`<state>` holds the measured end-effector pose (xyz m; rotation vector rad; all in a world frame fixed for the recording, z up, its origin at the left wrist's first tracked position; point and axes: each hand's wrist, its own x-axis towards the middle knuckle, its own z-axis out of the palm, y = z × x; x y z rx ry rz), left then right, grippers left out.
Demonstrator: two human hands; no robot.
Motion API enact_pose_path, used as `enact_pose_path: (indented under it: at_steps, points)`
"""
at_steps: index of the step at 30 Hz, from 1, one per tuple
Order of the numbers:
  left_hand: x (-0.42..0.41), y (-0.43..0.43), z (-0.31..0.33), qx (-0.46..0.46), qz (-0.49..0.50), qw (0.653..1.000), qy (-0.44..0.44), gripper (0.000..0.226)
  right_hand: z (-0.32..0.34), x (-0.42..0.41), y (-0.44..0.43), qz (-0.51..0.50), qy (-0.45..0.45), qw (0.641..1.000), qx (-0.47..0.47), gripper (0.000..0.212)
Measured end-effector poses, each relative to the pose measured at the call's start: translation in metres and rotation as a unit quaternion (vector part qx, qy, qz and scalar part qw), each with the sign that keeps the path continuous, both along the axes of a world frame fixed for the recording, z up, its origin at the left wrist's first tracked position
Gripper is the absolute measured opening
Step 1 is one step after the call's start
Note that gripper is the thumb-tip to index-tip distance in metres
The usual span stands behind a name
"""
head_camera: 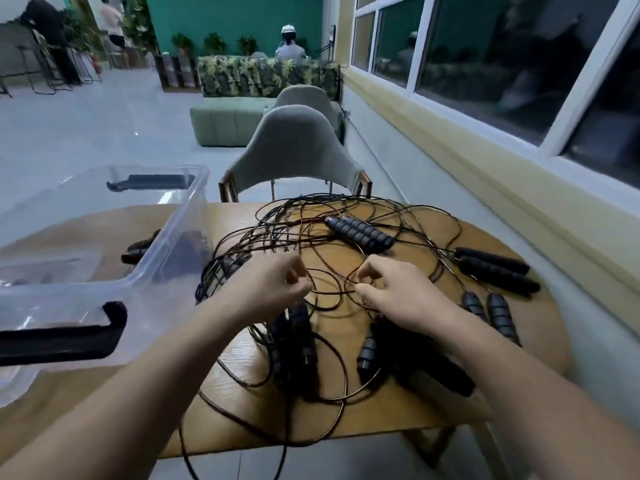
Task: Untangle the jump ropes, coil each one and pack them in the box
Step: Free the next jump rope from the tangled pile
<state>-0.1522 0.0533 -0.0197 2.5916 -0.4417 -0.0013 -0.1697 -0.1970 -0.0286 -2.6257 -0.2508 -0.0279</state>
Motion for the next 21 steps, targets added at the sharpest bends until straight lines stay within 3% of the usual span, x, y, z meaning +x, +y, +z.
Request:
enact_pose_path:
  at_steps: [4, 9, 16, 18, 21]
  points:
    - [0.001, -0.006, -0.018, -0.021, 0.002, 1.000, 0.007, 0.019, -0.001, 0.013, -0.045, -0.056, -0.025, 0.998, -0.015, 0.018]
    - [0.001, -0.014, -0.026, -0.010, -0.019, 0.999, -0.048, 0.017, -0.009, 0.033, -0.118, -0.155, -0.051, 0.985, -0.049, 0.025]
    - [0.005, -0.015, -0.032, -0.009, -0.037, 0.998, -0.051, 0.015, -0.038, 0.046, -0.189, -0.236, -0.011, 0.966, -0.100, 0.070]
    - [0.006, -0.014, -0.033, -0.012, -0.037, 0.998, -0.050, 0.014, -0.047, 0.049, -0.196, -0.247, -0.006, 0.964, -0.093, 0.065]
    - [0.006, -0.012, -0.035, -0.014, -0.035, 0.998, -0.052, 0.013, -0.051, 0.053, -0.199, -0.262, -0.018, 0.961, -0.088, 0.040]
